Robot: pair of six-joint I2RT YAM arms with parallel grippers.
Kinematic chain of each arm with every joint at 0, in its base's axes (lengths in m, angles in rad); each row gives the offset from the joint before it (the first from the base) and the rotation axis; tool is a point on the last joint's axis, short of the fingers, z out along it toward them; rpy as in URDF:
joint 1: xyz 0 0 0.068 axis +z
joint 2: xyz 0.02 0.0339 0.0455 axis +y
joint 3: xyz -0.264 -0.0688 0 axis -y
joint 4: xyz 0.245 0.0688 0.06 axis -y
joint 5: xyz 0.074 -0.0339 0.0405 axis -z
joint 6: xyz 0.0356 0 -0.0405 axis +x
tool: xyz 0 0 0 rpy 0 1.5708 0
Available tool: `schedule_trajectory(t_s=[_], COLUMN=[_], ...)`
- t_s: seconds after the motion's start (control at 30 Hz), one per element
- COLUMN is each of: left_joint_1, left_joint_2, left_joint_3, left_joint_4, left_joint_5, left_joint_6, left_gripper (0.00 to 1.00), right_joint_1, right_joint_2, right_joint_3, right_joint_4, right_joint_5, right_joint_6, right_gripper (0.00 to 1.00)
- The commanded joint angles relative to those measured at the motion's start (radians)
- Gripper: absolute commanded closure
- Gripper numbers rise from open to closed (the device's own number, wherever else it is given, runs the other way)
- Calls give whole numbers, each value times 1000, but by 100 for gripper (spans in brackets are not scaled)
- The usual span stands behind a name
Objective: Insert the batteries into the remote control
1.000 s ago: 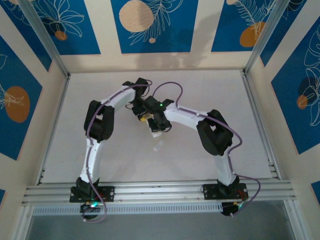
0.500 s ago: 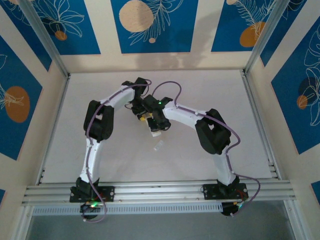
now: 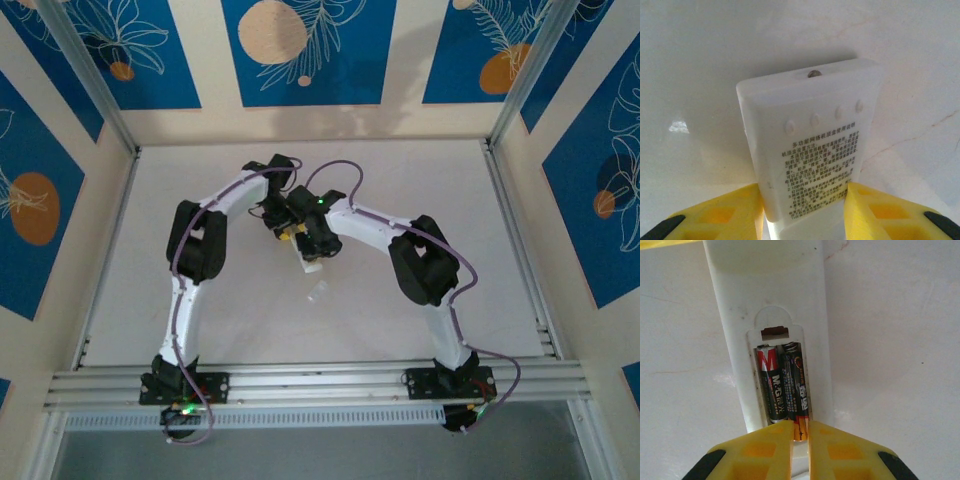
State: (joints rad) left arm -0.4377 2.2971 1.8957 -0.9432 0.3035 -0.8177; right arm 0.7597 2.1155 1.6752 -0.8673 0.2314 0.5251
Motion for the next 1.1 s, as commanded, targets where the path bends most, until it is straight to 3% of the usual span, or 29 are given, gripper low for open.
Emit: schedule_trajectory(t_s=[0.0,0.4,0.87,1.07], left_joint_1=[-38,-25,-23,-22], left_joint_2=[-14,-40,-21,-18], left_joint_3=[21,39,26,24], left_joint_4=[-18,-2,8,4], left_joint_5=[12,32,49,45], left_joint_6=[38,23,17,17], left_gripper=[58,51,50,51], right_joint_1=[7,-2,40,61], right_joint_2=[-44,-228,-157,-118], right_joint_3=[-9,-208,-245,-222], right_joint_4=[139,264,290,264], right_joint_5=[-31,-9,4,79], right_joint_6=[-18,2,59,66], right_gripper=[83,79,80,80])
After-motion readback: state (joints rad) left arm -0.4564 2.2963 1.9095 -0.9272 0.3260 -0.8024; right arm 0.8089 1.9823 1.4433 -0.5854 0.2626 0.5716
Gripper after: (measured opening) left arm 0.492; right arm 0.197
